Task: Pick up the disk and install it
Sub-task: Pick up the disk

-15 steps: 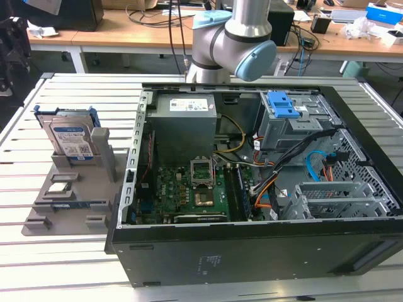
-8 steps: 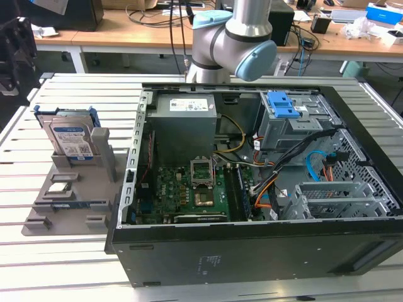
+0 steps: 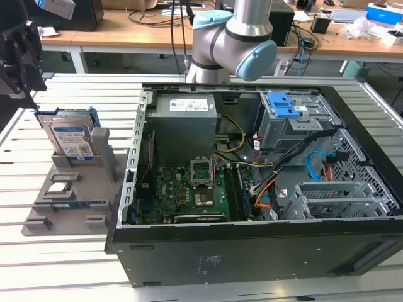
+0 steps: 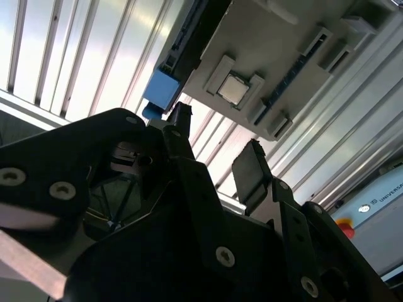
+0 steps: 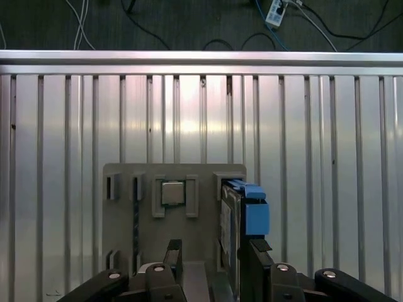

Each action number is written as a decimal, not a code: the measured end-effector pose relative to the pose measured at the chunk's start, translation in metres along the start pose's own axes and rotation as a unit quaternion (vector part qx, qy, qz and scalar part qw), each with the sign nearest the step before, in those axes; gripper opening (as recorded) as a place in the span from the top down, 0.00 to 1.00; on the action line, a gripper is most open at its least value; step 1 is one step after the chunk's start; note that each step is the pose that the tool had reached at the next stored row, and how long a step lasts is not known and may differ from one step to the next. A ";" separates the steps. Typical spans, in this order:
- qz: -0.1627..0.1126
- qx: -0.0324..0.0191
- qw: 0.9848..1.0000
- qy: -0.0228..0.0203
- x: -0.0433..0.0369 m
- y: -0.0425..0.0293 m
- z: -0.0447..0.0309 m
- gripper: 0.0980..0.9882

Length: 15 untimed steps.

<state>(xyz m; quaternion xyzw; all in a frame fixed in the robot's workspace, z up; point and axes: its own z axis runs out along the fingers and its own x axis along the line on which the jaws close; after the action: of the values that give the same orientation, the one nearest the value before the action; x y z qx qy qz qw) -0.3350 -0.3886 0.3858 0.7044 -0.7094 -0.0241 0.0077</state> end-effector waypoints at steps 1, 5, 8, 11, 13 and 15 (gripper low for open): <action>0.000 0.000 1.000 0.000 0.0000 -0.0002 0.0010 0.50; 0.000 0.000 1.000 0.000 0.0001 -0.0007 0.0050 0.50; 0.000 0.000 1.000 0.000 0.0003 -0.0015 0.0109 0.50; 0.000 0.000 1.000 0.000 0.0002 -0.0032 0.0148 0.50; 0.000 0.000 1.000 0.000 0.0001 -0.0043 0.0172 0.50; 0.000 0.000 1.000 0.000 0.0001 -0.0051 0.0186 0.50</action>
<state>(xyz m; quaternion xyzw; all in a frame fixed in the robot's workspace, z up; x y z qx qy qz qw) -0.3308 -0.3883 0.3670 0.7044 -0.7094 -0.0241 0.0077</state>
